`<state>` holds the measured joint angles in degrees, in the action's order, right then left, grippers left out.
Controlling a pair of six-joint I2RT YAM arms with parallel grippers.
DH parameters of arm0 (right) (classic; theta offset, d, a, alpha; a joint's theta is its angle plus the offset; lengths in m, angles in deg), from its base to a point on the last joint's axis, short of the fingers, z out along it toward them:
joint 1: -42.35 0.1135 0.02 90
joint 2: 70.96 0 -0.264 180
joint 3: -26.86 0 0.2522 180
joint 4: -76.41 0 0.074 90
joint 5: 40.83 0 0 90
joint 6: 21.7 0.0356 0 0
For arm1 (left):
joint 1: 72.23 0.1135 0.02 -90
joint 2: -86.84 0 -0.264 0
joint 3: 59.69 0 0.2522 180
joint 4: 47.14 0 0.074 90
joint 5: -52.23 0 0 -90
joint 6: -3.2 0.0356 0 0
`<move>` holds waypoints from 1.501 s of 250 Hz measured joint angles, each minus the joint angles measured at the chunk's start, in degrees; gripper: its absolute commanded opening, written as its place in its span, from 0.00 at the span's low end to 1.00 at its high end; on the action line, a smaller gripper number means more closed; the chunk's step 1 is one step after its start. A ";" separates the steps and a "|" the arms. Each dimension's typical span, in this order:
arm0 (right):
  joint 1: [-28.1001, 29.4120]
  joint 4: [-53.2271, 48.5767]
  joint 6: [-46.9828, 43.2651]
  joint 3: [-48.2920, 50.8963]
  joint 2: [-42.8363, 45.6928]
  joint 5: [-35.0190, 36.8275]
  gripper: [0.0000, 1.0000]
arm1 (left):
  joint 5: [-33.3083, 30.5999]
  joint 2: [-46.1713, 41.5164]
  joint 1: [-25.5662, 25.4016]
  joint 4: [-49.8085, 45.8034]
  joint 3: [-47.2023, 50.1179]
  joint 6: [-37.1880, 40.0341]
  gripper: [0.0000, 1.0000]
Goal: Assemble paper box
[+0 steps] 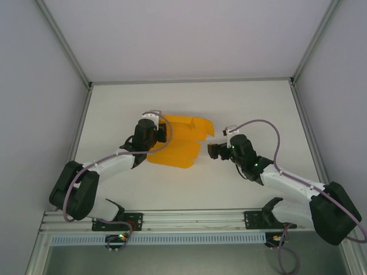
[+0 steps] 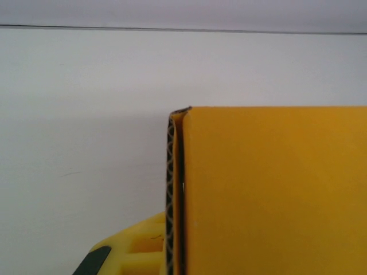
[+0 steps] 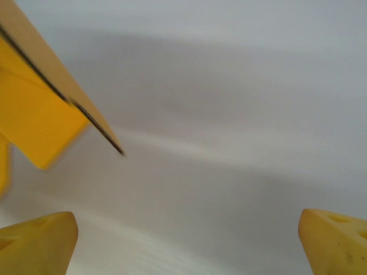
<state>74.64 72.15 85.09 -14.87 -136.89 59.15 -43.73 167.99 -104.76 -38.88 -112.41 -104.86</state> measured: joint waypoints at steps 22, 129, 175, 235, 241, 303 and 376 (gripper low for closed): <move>-0.07 0.48 0.22 -0.11 -2.84 0.35 1.00 | 0.90 -0.46 0.00 0.00 -0.20 0.00 0.00; -0.52 1.62 -6.25 -14.73 -14.19 -0.20 1.00 | 3.23 -0.98 0.07 0.04 -0.35 0.28 0.00; -0.85 -1.27 -9.18 -17.92 -18.88 -2.12 1.00 | 2.45 -1.05 -0.28 -0.59 -0.44 3.74 0.00; -0.04 -4.17 -9.66 -18.49 -20.04 1.27 0.99 | 0.76 0.13 -1.88 -1.57 -1.11 6.40 0.00; 0.37 -4.63 -9.53 -18.58 -20.09 2.29 1.00 | 0.11 0.28 -2.27 -1.90 -1.38 6.67 0.00; 6.40 -13.46 -3.78 -25.83 -23.74 17.09 1.00 | -9.29 1.70 -5.62 -2.21 -3.82 7.87 0.00; 9.55 -17.84 -0.28 -28.55 -24.72 26.23 1.00 | -12.74 2.16 -6.82 -2.60 -4.59 7.32 0.00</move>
<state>84.19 54.31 84.81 -43.41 -161.61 85.38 -56.47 170.15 -111.58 -41.48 -117.00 -97.54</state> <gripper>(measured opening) 0.995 0.084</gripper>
